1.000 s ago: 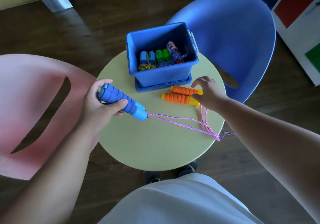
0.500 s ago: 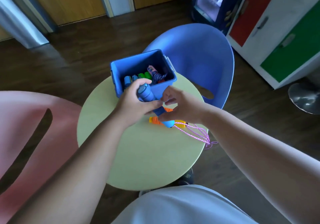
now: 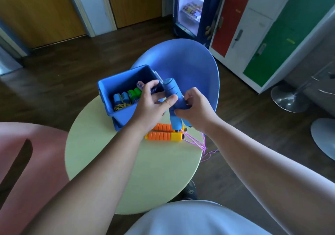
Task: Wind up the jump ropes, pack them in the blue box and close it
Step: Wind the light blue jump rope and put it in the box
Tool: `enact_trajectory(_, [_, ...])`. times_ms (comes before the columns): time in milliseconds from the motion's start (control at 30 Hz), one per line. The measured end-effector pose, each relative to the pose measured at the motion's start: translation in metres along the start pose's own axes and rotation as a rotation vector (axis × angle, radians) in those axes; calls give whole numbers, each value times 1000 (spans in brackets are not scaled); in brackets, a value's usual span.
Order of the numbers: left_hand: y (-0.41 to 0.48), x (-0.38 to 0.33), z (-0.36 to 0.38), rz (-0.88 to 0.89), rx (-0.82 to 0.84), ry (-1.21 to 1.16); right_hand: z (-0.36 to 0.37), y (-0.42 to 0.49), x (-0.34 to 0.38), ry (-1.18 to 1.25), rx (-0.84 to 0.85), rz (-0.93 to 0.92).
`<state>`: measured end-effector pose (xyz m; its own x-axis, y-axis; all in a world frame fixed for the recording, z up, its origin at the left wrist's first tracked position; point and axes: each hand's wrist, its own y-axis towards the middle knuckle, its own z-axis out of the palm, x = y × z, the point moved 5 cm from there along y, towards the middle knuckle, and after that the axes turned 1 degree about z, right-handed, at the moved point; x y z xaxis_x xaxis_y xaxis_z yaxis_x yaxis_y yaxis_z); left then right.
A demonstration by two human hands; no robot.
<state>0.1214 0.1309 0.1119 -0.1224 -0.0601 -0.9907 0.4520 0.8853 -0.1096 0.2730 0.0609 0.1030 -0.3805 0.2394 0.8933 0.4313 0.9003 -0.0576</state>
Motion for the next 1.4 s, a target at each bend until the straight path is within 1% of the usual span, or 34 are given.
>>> enact_trajectory(67, [-1, 6, 8, -21, 26, -24, -12, -3, -7, 184, -72, 87])
enact_trajectory(100, [-3, 9, 14, -36, 46, -15, -17, -5, -10, 320, -105, 129])
enact_trajectory(167, [-10, 17, 29, -80, 108, -37, -25, -11, -15, 582, -160, 199])
enact_trajectory(233, [-17, 24, 47, -125, 180, -101, -32, -16, -19, 765, -192, 238])
enact_trajectory(300, [-20, 23, 62, -121, 226, -137, -39, -21, -22, 879, -199, 257])
enact_trajectory(433, [-22, 3, 91, 4, 286, -136, -56, -33, -23, 1054, -291, 275])
enact_trajectory(500, [-23, -6, 103, 49, 289, -91, -66, -39, -21, 1059, -322, 275])
enact_trajectory(567, [-22, -7, 115, 47, 322, -90, -77, -43, -20, 1020, -354, 266])
enact_trajectory(733, [-25, -8, 128, -29, 435, -141, -106, -58, -30, 854, -374, 322])
enact_trajectory(833, [-21, -9, 124, -67, 531, -80, -134, -69, -40, 820, -462, 364])
enact_trajectory(900, [-18, -10, 121, -113, 594, -43, -155, -80, -49, 724, -521, 401])
enact_trajectory(933, [-16, -12, 120, -128, 611, -34, -163, -85, -51, 678, -496, 415])
enact_trajectory(967, [-14, -14, 121, -133, 617, -32, -167, -90, -51, 662, -424, 421])
enact_trajectory(1033, [-8, -21, 124, -121, 620, -44, -170, -98, -47, 702, -245, 416])
enact_trajectory(1067, [-5, -26, 126, -108, 622, -49, -172, -101, -45, 744, -200, 408])
enact_trajectory(1133, [-1, -39, 133, -78, 629, -48, -178, -105, -43, 848, -196, 385])
enact_trajectory(1233, [2, -62, 146, -12, 644, -25, -187, -108, -39, 913, -217, 377])
enact_trajectory(1400, [6, -95, 158, 96, 658, 24, -197, -114, -30, 1049, -164, 396])
